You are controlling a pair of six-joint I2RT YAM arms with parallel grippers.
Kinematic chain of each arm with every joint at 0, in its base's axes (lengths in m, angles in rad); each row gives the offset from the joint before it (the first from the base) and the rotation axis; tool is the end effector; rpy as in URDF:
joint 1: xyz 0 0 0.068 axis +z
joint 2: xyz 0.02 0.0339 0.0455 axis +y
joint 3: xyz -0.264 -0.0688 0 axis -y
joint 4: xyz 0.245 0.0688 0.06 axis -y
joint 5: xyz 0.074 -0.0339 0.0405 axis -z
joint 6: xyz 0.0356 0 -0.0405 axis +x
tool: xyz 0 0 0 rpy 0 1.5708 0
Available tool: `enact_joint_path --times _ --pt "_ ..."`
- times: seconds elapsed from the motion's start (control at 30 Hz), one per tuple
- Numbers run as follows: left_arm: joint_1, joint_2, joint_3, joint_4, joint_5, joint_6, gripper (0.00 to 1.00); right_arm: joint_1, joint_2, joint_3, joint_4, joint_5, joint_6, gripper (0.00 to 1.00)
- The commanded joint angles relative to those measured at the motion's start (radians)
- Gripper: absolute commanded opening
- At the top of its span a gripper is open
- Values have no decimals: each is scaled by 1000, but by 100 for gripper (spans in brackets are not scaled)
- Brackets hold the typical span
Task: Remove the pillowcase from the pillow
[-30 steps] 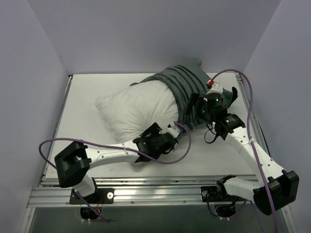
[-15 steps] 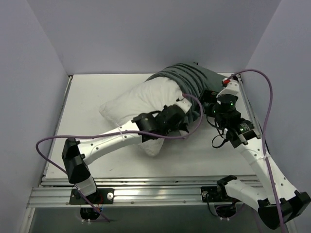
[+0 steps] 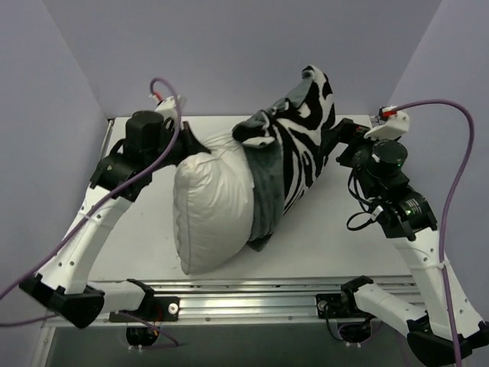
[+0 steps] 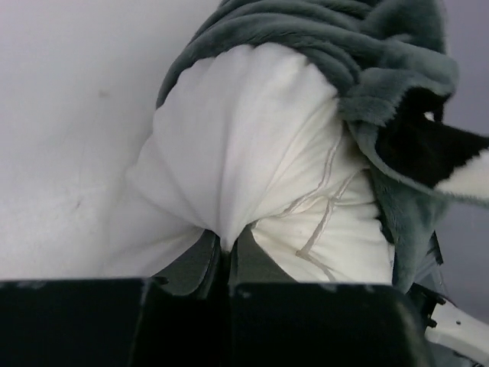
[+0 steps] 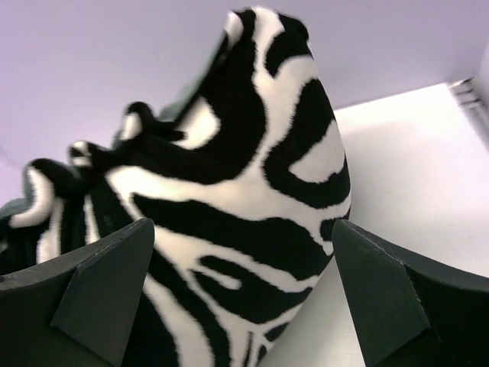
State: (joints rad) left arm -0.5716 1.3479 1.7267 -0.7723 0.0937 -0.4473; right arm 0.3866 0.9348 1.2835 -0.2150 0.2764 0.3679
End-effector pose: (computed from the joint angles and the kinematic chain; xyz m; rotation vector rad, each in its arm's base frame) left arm 0.2237 -0.1479 0.4754 0.1905 2.0323 -0.7478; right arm 0.1706 0.0590 0.4804 0.2152 1.4397 0.4197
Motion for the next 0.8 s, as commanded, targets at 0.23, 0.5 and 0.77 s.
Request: enact_joint_path --times 0.23,0.5,0.77 --pt "453 -34 -747 453 227 -173 3 52 200 -168 65 -253 9 95" --pt "470 8 -469 134 77 24 82 170 297 -190 95 -230 2 95" --pt "469 -211 -340 -47 -137 58 94 251 363 -116 97 -187 -73 96"
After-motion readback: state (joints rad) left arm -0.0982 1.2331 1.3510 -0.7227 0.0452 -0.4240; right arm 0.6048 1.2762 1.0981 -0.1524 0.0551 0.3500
